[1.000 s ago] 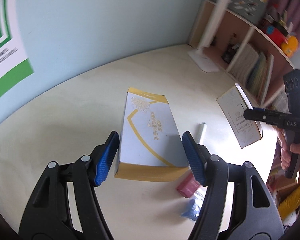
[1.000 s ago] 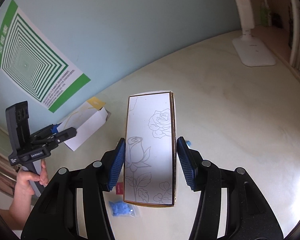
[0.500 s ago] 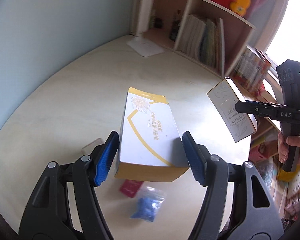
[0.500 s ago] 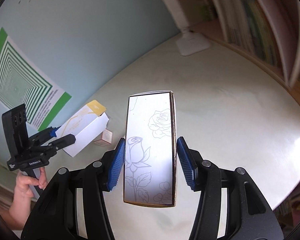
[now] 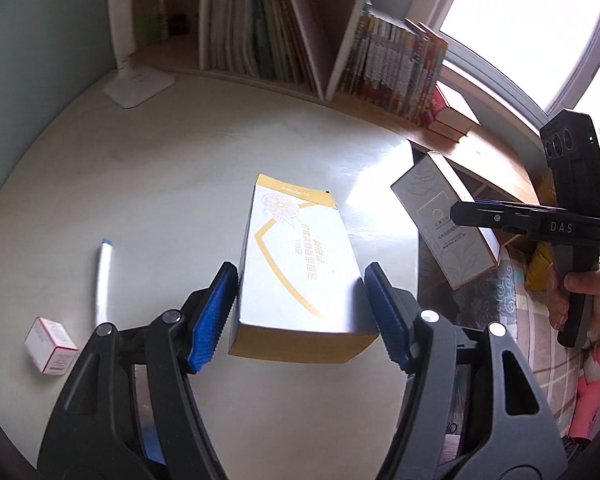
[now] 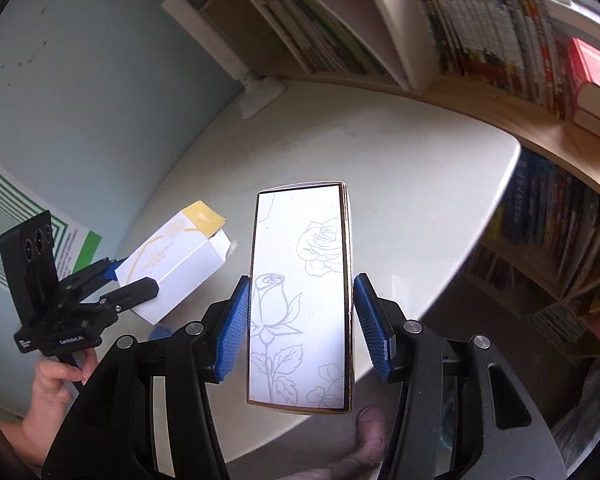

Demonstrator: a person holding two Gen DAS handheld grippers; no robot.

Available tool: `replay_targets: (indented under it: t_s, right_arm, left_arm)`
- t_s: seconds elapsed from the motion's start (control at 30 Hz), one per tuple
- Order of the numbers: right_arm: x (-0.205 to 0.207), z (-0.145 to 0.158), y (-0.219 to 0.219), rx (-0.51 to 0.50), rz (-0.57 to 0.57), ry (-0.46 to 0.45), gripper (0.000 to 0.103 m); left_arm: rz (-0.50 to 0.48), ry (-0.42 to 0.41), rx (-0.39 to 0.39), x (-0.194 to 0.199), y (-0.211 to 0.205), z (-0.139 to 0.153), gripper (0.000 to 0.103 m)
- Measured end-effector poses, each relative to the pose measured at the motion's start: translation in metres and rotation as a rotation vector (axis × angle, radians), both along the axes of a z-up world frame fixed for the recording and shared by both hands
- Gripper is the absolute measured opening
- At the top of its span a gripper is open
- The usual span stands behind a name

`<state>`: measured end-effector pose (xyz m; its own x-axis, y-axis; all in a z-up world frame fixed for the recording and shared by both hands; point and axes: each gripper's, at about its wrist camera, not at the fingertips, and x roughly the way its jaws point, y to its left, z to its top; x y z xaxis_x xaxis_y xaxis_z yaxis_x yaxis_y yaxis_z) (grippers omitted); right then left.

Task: Collect trash
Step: 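Carry both boxes over the teal wastebasket with both tools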

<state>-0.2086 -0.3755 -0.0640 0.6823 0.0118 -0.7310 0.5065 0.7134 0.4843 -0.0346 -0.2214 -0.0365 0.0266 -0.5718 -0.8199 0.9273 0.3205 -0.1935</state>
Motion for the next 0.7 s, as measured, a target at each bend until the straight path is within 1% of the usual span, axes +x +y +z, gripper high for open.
replay_targets:
  t_s: [0.27,0.47,0.6,0.7]
  right_arm:
    - [-0.091,0.000,-0.025,0.006,-0.141,-0.013,0.053]
    - [-0.164,0.000,-0.036,0.019,-0.224,-0.035,0.053]
    - [-0.212,-0.011,-0.043,0.044,-0.280,-0.039,0.053]
    - [-0.247,-0.024,-0.044,0.068,-0.320,-0.038,0.053]
  left_arm:
    - [-0.181,0.004,0.007,-0.080,-0.050,-0.012,0.063]
    - [-0.280,0.002,0.014,-0.144,-0.075,-0.017,0.063]
    - [-0.343,0.003,0.042,-0.186,-0.095,-0.020,0.063]
    - [-0.378,0.012,0.074,-0.214,-0.108,-0.029,0.063]
